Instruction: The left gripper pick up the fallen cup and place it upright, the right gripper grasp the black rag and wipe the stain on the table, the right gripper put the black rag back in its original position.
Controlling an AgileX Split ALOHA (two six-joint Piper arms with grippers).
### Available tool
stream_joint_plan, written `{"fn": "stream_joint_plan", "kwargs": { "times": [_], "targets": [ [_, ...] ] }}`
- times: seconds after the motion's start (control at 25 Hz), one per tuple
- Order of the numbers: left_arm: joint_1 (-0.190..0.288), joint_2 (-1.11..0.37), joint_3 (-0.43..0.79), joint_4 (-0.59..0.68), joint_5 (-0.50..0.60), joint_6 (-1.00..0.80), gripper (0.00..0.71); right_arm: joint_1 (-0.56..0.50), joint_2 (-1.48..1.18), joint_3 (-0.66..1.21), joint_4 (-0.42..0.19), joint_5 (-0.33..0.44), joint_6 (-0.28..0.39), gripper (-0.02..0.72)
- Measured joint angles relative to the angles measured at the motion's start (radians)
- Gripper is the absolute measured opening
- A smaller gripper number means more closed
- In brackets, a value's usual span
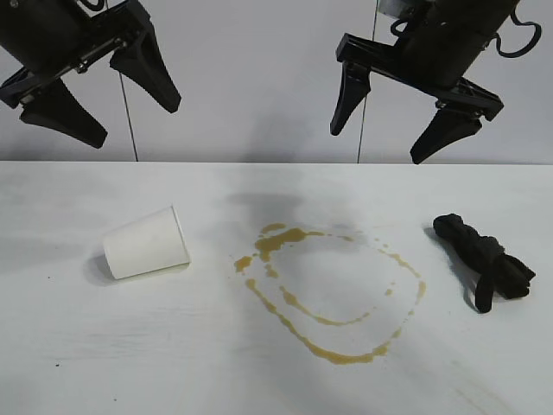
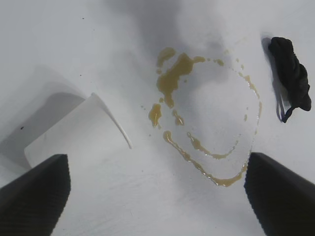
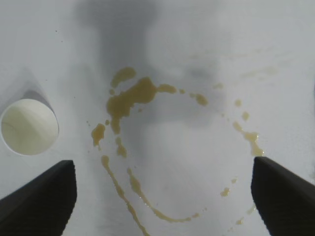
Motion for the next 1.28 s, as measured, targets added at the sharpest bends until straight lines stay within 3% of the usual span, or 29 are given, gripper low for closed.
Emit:
{"fn": "stream_joint_plan", "kwargs": {
  "times": [0.88, 1.04, 1.16, 1.28],
  "targets": [
    [0.000, 0.000, -0.003, 0.003, -0.012, 0.002, 0.694, 0.000, 0.000, 0.000, -0.002, 0.005, 0.000, 0.661],
    [-0.009, 0.001, -0.048, 0.103, 0.091, 0.175, 0.694, 0.000, 0.000, 0.000, -0.002, 0.014, 0.000, 0.661],
    [-0.044, 0.001, -0.078, 0.204, 0.154, 0.388, 0.694, 0.000, 0.000, 0.000, -0.002, 0.018, 0.000, 0.661],
    [-0.100, 0.008, -0.082, 0.284, 0.148, 0.498, 0.694, 0.000, 0.000, 0.000, -0.002, 0.019, 0.000, 0.661]
  ]
}}
